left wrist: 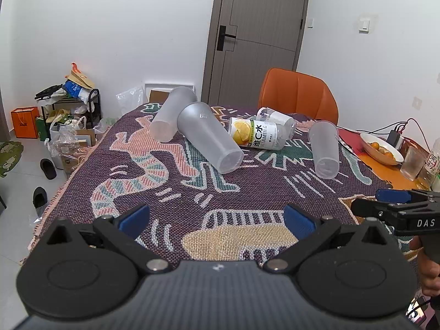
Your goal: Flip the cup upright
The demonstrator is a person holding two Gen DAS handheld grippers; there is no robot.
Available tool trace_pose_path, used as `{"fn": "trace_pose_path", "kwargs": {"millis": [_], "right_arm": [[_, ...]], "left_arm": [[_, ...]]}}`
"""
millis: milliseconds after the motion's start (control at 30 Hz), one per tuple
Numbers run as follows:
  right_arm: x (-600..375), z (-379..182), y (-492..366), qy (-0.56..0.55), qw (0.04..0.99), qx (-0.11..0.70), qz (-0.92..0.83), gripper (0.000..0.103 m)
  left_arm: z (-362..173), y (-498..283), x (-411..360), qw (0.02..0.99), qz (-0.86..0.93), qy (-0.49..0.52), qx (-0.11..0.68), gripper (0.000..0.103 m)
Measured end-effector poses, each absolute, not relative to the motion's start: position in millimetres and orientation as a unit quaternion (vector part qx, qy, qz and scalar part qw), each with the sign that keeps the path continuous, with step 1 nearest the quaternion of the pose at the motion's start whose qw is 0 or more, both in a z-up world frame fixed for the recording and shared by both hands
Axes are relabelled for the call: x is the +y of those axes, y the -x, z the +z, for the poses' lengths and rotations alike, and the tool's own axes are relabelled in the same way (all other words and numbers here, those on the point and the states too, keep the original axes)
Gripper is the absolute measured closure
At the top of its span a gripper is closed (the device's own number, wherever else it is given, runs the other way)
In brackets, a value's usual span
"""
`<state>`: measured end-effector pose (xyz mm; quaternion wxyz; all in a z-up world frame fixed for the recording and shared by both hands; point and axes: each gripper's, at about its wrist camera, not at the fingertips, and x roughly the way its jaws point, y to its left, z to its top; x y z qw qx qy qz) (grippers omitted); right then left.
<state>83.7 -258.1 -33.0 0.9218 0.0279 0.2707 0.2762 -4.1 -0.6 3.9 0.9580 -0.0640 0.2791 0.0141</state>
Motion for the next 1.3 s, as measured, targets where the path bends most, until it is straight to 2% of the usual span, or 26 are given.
{"fn": "trace_pose_path", "kwargs": {"millis": [1300], "right_arm": [[-237,-35,-105,-0.008,0.919,0.275,0.281,0.000]], "left_arm": [[0,-12,20,0.960,0.015,0.089,0.266,0.000]]}}
